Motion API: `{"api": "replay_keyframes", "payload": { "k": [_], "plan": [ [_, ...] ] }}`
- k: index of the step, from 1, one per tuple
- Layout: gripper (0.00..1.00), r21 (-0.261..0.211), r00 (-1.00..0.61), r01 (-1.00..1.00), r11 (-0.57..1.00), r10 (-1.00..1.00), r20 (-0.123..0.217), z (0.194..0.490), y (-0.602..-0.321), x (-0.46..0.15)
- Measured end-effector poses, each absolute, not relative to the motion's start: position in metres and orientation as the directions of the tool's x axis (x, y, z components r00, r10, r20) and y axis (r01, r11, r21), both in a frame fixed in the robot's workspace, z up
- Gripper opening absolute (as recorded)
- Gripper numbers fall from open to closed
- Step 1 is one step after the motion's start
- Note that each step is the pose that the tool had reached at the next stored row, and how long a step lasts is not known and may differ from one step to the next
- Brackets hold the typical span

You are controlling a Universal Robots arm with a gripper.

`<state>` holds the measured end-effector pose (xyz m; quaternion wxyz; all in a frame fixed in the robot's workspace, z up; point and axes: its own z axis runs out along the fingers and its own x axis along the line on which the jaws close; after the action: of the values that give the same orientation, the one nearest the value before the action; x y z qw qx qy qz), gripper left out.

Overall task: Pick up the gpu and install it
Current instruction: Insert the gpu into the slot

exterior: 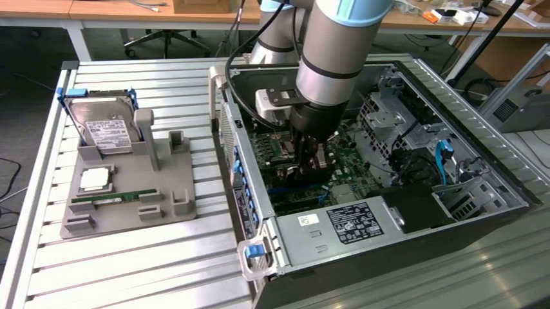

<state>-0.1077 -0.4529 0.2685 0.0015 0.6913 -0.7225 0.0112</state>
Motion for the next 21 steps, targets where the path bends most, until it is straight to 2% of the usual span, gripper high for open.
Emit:
{"api": "replay_keyframes", "payload": {
  "k": [21],
  "plan": [
    [0.27, -0.014, -0.02, -1.0, 0.02, -1.0, 0.017, 0.2686, -0.4527, -0.1081]
  ]
}}
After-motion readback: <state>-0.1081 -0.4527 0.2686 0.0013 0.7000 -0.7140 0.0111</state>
